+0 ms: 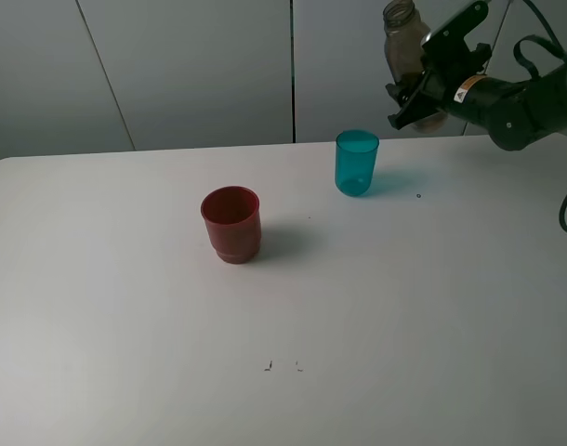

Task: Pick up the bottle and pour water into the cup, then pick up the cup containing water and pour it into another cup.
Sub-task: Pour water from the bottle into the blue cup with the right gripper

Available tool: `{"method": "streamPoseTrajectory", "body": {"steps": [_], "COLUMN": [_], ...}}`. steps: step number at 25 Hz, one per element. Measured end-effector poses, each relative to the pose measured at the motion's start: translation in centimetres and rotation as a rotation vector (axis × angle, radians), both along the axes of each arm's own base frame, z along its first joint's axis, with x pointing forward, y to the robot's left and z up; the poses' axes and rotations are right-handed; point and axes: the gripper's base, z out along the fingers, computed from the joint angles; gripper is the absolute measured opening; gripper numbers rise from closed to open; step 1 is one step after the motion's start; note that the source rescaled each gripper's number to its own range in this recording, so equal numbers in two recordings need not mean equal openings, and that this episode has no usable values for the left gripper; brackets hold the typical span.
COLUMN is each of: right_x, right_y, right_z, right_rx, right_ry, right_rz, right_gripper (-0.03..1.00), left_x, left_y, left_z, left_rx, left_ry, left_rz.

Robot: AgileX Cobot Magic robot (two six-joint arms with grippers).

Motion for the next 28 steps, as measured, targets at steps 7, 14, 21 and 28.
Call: {"method": "streamPoseTrajectory", "body": {"steps": [7, 14, 21, 28], "right_x": [0.9, 1.4, 1.4, 1.4], "right_y": [0.2, 0.3, 0.4, 0.4], "right_z": [-1.5, -2.0, -2.3, -2.3], "right_rx": [-0.147, -0.299, -0.468, -0.631], "right_ry": [-0.029, -0.078, -0.128, -0.181], "right_rz": [0.037, 0.076, 0.119, 0.16], "right_gripper": [0.0, 0.0, 0.0, 0.0], "left_x": [0.0, 0.0, 0.0, 0.0], "left_y": [0.0, 0.0, 0.0, 0.0], "left_z": [0.0, 0.0, 0.0, 0.0], "left_rx": [0.0, 0.0, 0.0, 0.0], "left_ry": [0.0, 0.0, 0.0, 0.0], "left_rz": [0.0, 0.0, 0.0, 0.0]}}
